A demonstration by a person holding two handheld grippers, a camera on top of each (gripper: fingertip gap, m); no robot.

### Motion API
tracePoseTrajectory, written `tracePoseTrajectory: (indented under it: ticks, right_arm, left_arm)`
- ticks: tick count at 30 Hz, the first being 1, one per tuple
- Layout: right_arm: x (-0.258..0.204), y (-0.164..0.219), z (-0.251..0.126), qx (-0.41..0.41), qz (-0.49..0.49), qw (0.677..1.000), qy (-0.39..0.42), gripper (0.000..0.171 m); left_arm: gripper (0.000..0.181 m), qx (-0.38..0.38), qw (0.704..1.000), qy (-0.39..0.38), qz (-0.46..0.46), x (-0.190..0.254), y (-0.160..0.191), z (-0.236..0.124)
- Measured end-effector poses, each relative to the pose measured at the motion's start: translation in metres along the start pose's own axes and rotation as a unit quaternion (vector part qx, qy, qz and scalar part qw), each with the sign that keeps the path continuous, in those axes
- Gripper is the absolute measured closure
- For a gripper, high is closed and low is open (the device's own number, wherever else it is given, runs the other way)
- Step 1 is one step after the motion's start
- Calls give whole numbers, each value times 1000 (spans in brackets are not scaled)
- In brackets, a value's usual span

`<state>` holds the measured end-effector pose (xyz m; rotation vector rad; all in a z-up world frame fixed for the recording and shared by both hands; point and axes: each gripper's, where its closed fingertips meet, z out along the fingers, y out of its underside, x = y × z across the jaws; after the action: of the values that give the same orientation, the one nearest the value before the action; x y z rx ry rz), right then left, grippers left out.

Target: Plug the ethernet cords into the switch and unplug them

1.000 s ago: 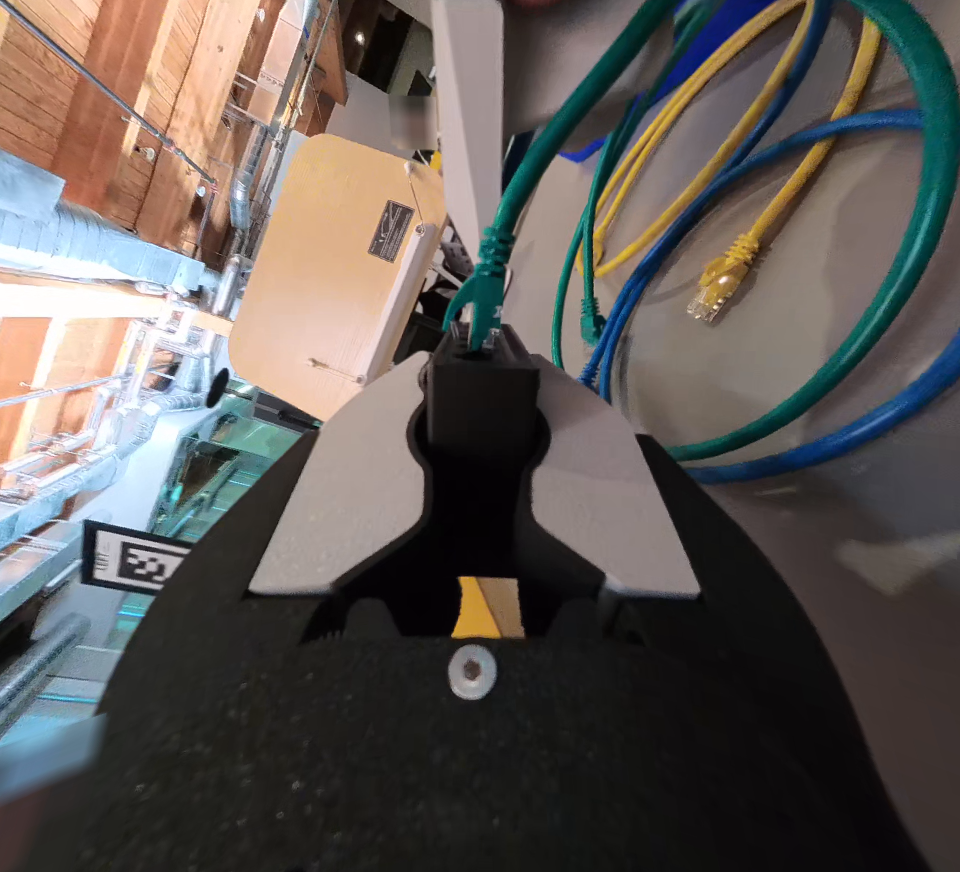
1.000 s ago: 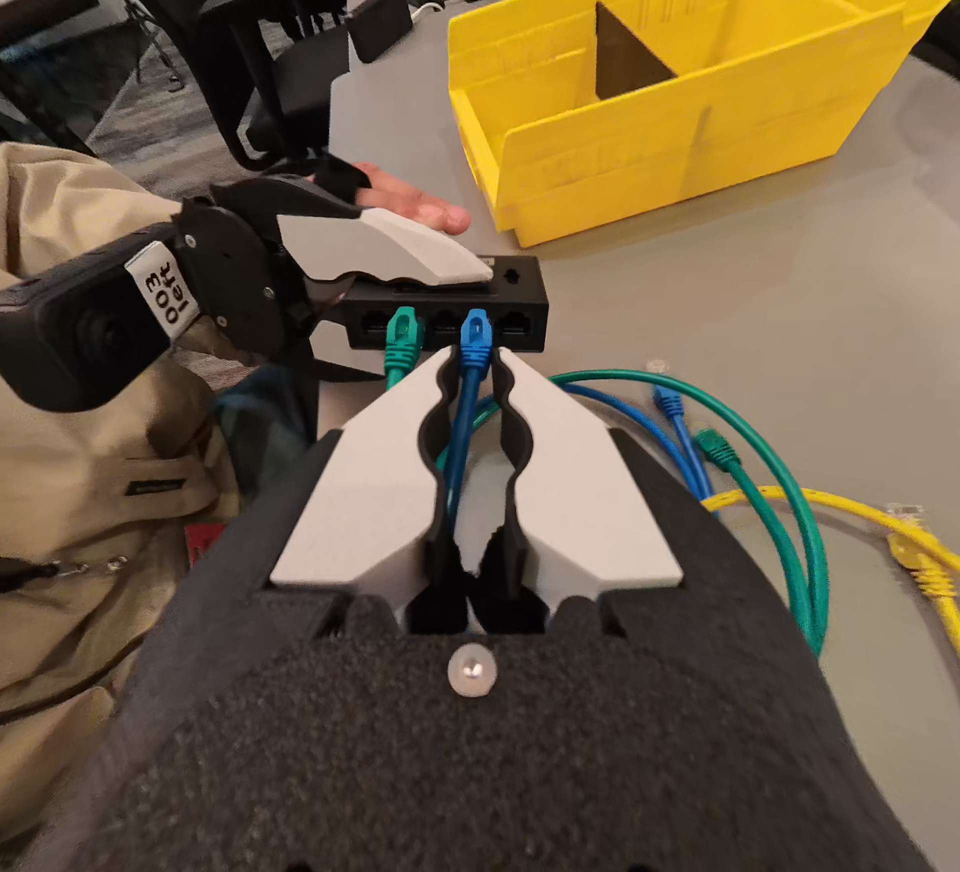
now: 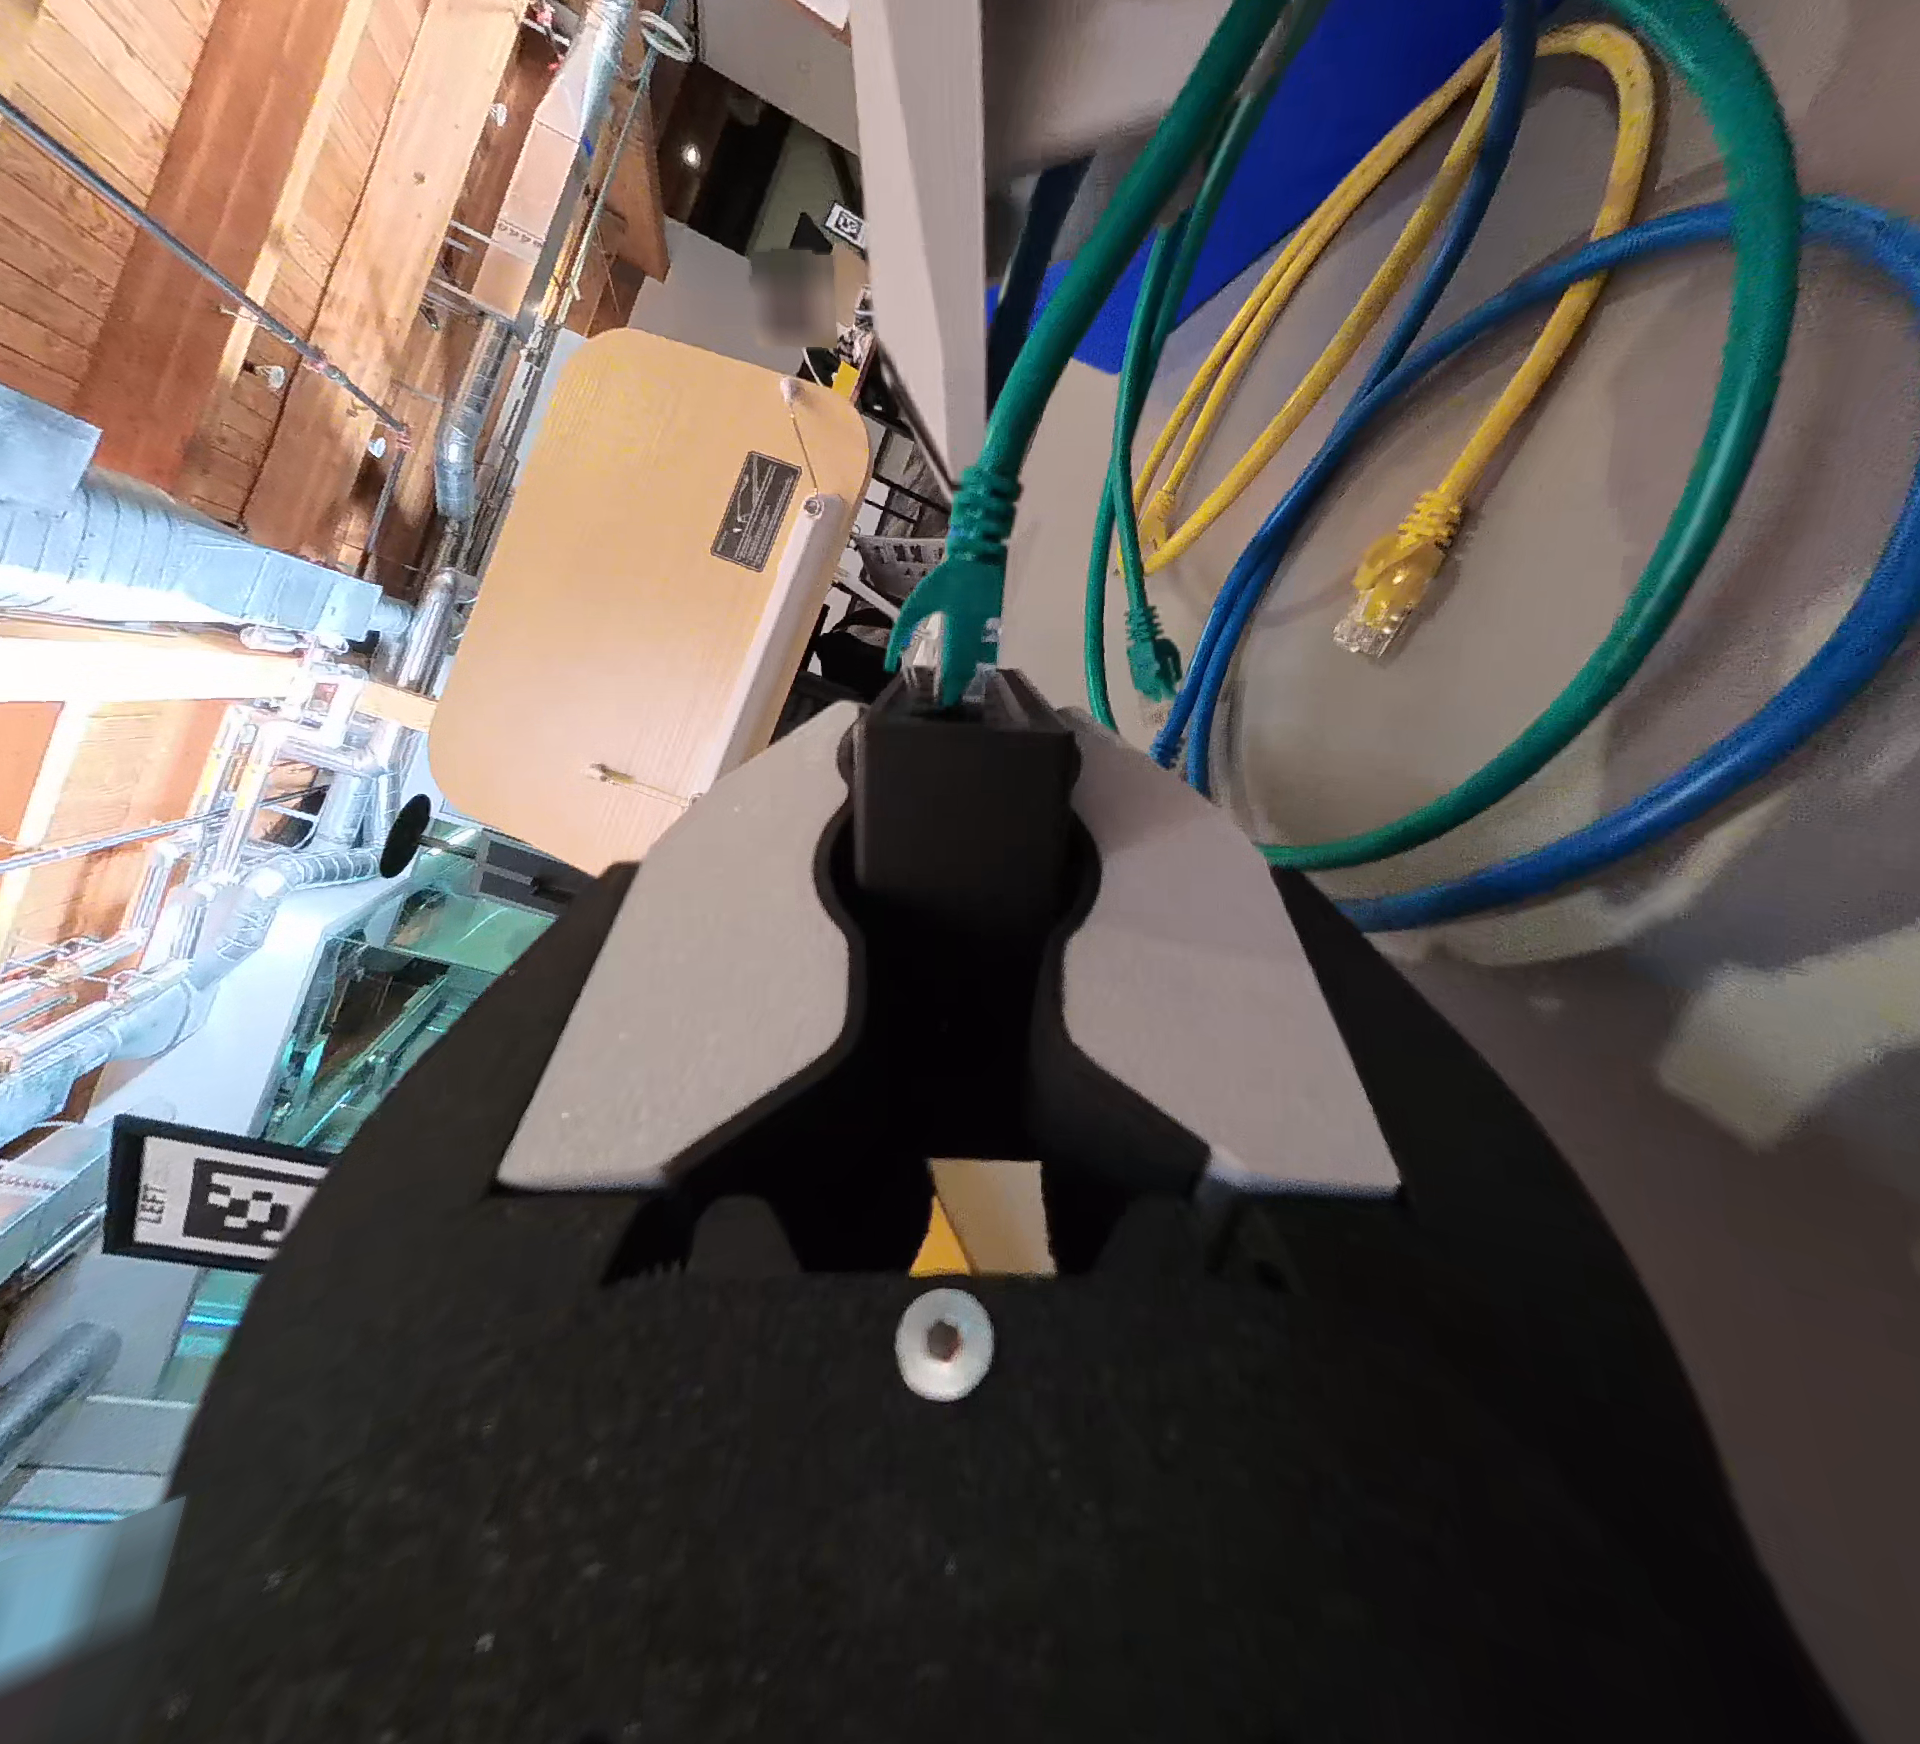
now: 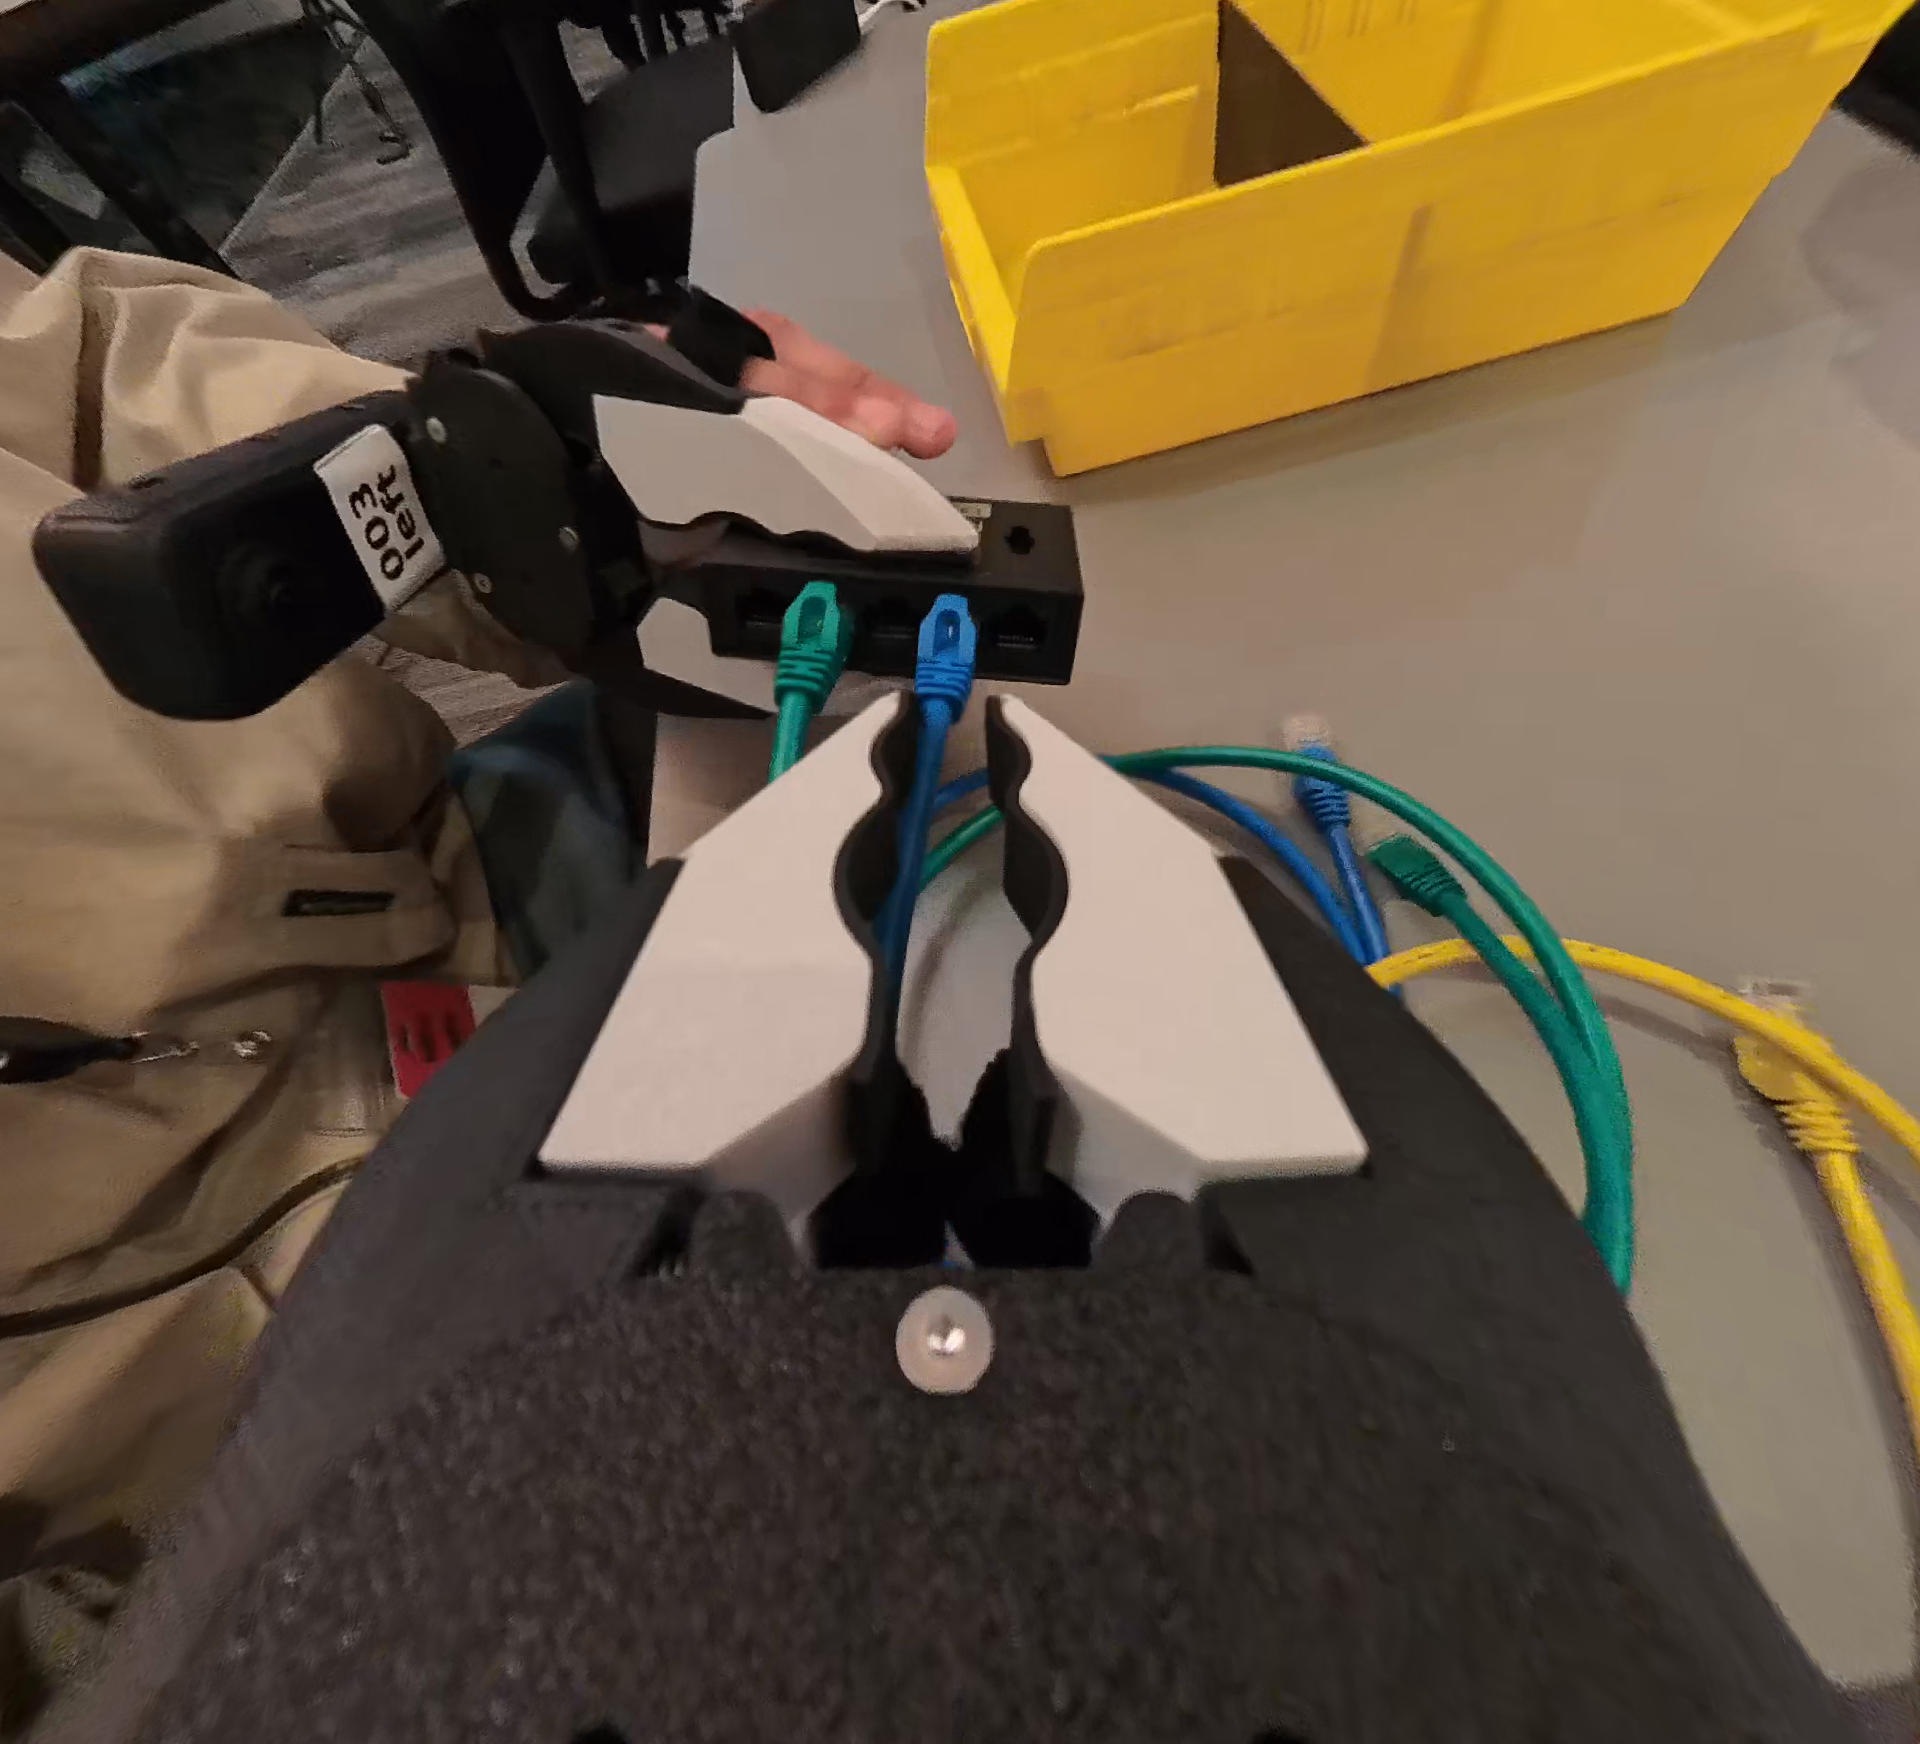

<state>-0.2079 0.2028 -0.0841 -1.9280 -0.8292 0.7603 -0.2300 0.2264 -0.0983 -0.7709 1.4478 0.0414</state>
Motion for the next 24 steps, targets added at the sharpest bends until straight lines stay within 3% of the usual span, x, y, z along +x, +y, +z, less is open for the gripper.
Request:
tracePoseTrajectory:
  ticks: [4, 14, 17, 21, 24]
  right_arm:
    - [-4, -4, -1, 4, -5, 1000, 0, 168]
    - [2, 2, -4, -39, -28, 998, 40, 159]
    - [3, -20, -25, -8, -41, 996, 74, 157]
    - [-30, -47, -53, 54, -12, 998, -10, 148]
    - [-58, -21, -33, 35, 26, 992, -115, 139]
  left_arm:
    - [151, -1, 1000, -1, -7, -2, 0, -1]
    - [152, -21, 1000, 11, -9, 2, 10, 0]
    - [152, -35, 999, 11, -39, -2, 19, 1]
    - [152, -53, 993, -9, -106, -18, 31, 0]
    - [152, -60, 986, -26, -154, -27, 35, -1]
